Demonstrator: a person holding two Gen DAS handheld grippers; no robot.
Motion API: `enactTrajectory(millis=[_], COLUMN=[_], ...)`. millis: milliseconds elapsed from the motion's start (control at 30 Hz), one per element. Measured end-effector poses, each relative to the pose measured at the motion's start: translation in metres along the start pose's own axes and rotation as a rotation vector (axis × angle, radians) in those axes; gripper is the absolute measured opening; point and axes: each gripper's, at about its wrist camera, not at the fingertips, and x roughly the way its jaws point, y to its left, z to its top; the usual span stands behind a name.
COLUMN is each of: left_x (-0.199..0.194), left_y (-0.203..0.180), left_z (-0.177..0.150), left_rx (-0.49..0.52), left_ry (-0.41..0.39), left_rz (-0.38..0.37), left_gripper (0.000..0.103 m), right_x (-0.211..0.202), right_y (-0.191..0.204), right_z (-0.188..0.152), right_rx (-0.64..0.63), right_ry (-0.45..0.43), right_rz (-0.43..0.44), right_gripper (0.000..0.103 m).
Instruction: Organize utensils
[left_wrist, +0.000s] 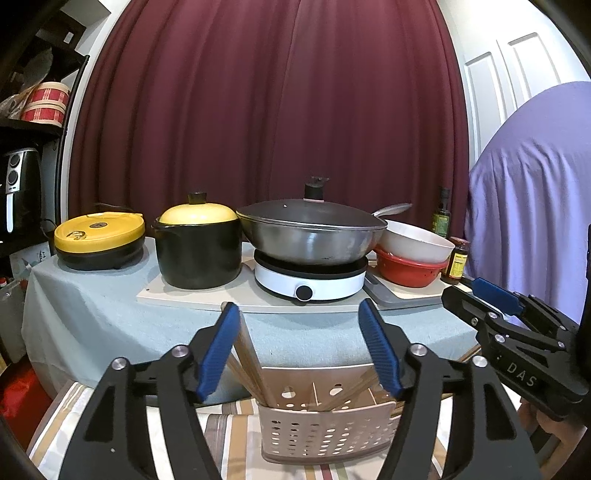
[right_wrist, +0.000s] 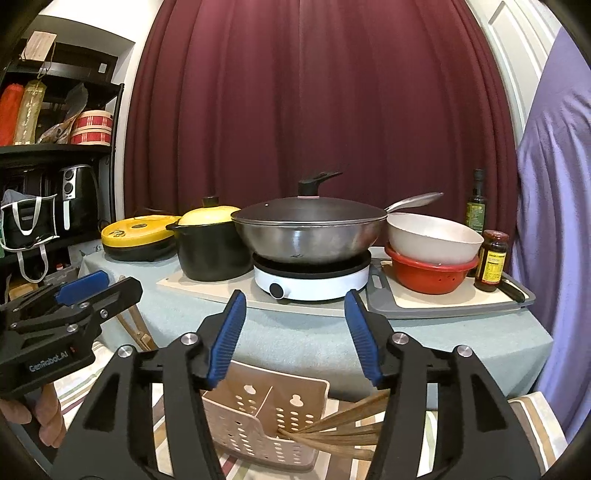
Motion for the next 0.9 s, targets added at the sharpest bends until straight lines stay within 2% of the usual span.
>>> enactTrajectory(millis=[167,300,400,600,900], left_x=[-0.005,-0.009,-0.014,-0.033,-0.083], left_y=[-0.001,-0.001,-0.001,0.001,0.002], left_z=[0.002,0.001,0.0,-0.008,-0.03], left_rx=[0.012,0.019,0.024,0.027,0.029], left_ry=[-0.019,-0.022,-0.018,-0.003,0.029], left_rz=[0.017,0.032,0.046,0.072,0.104], left_gripper=[0.075,0.078,0.079,0.08,0.083], right_x=[-0.006,-0.014,-0.022,-0.041,-0.091], right_y=[-0.002,-0.002,-0.003,-0.003,0.0], right_z=[0.002,0.002,0.001,-0.004,-0.029], right_rx=[0.003,0.001,-0.005,-0.015,-0.015], right_ry=[-0.009,-0.02,-0.023,-0.014,0.026], right_rz=[-0.019,-0.041,-0.056,-0.076,-0.093], right_gripper=[0.07,0.082,0.087,0.091,0.094])
